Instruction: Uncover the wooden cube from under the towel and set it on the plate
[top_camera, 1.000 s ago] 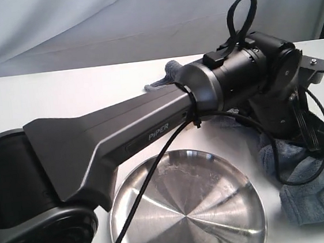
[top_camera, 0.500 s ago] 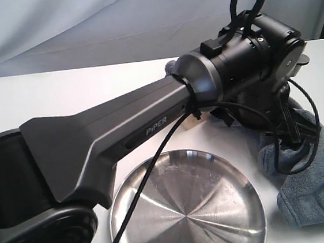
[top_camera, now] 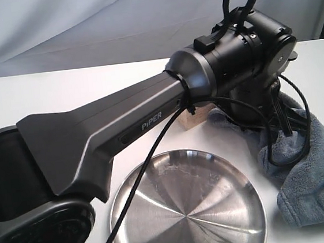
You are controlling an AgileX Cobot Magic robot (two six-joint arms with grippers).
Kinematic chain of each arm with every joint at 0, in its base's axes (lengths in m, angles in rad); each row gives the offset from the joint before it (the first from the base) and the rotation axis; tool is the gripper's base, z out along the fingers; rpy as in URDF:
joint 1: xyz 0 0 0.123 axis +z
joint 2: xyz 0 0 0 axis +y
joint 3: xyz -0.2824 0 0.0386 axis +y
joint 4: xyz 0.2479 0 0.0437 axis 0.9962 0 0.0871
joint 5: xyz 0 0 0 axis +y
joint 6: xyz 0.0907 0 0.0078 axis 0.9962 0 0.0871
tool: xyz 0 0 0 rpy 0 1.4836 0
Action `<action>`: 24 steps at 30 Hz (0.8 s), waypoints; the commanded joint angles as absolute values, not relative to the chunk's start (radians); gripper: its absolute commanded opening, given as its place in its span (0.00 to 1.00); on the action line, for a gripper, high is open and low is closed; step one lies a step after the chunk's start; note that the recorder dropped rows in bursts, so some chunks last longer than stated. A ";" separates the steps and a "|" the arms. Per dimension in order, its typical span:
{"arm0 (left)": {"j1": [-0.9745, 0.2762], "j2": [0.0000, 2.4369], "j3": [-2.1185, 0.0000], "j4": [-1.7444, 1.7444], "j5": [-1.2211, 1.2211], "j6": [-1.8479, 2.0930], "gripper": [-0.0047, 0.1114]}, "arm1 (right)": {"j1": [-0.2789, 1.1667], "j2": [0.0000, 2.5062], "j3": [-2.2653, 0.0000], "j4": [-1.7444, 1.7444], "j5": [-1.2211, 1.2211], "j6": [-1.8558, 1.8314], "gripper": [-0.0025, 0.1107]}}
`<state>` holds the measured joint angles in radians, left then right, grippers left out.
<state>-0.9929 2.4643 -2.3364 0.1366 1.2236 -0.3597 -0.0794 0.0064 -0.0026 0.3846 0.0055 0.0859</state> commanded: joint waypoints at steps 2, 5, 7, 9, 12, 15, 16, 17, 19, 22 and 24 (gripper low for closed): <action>-0.988 2.464 -2.343 0.136 1.221 -0.361 0.04 | -0.079 0.000 0.000 0.390 0.017 0.090 0.05; -0.976 2.464 -2.343 0.115 1.221 -0.361 0.04 | -0.079 0.000 0.000 0.390 0.017 0.090 0.05; -0.964 2.460 -2.343 0.090 1.221 -0.361 0.04 | -0.079 0.000 0.000 0.390 0.017 0.090 0.05; -0.950 2.452 -2.343 0.068 1.221 -0.363 0.04 | -0.079 0.000 0.000 0.390 0.017 0.090 0.05; -0.926 2.432 -2.343 0.021 1.221 -0.363 0.04 | -0.079 0.000 0.000 0.390 0.017 0.090 0.05; -0.913 2.408 -2.343 0.013 1.221 -0.360 0.04 | -0.079 0.000 0.000 0.390 0.017 0.090 0.05; -0.907 2.401 -2.343 0.017 1.221 -0.355 0.04 | -0.079 0.000 0.000 0.390 0.017 0.090 0.05; -0.907 2.396 -2.343 0.017 1.221 -0.355 0.04 | -0.079 0.000 0.000 0.390 0.017 0.090 0.05; -0.898 2.376 -2.343 0.017 1.221 -0.341 0.04 | -0.079 0.000 0.000 0.390 0.017 0.090 0.05; -0.887 2.350 -2.343 0.009 1.221 -0.338 0.04 | -0.079 0.000 0.000 0.390 0.017 0.090 0.05; -0.880 2.336 -2.343 0.000 1.221 -0.338 0.04 | -0.079 0.000 0.000 0.390 0.017 0.090 0.05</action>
